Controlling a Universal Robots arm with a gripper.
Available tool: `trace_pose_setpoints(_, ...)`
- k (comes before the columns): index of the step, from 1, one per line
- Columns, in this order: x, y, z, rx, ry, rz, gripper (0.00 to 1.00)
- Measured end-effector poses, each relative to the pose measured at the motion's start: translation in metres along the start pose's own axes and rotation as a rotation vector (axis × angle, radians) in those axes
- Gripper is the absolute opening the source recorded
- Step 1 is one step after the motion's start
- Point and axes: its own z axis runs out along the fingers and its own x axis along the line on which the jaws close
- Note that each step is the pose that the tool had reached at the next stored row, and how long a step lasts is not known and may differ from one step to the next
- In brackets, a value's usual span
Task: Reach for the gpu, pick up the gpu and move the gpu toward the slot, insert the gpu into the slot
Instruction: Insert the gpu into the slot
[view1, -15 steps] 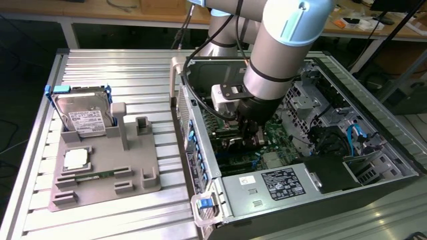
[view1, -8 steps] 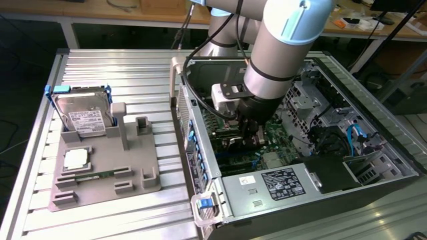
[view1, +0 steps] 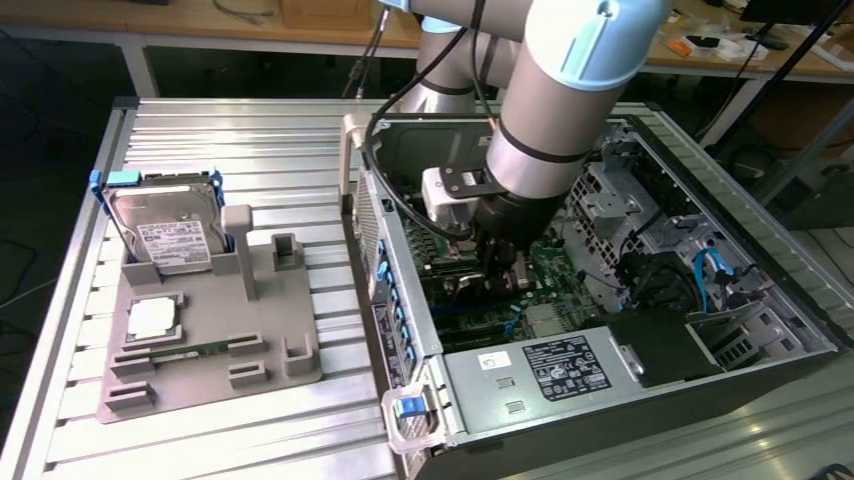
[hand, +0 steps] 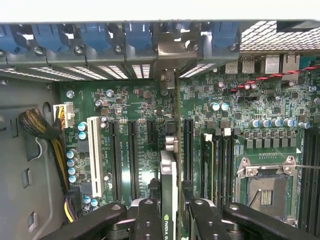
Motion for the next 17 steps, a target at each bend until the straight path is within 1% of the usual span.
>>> trace_pose_setpoints(7, 0.0002, 0.0019, 0.0007, -0.0004, 0.0008, 0.000, 0.27)
trace_pose_setpoints(17, 0.0004, 0.0022, 0.0059, -0.0002, 0.0009, 0.000, 0.27)
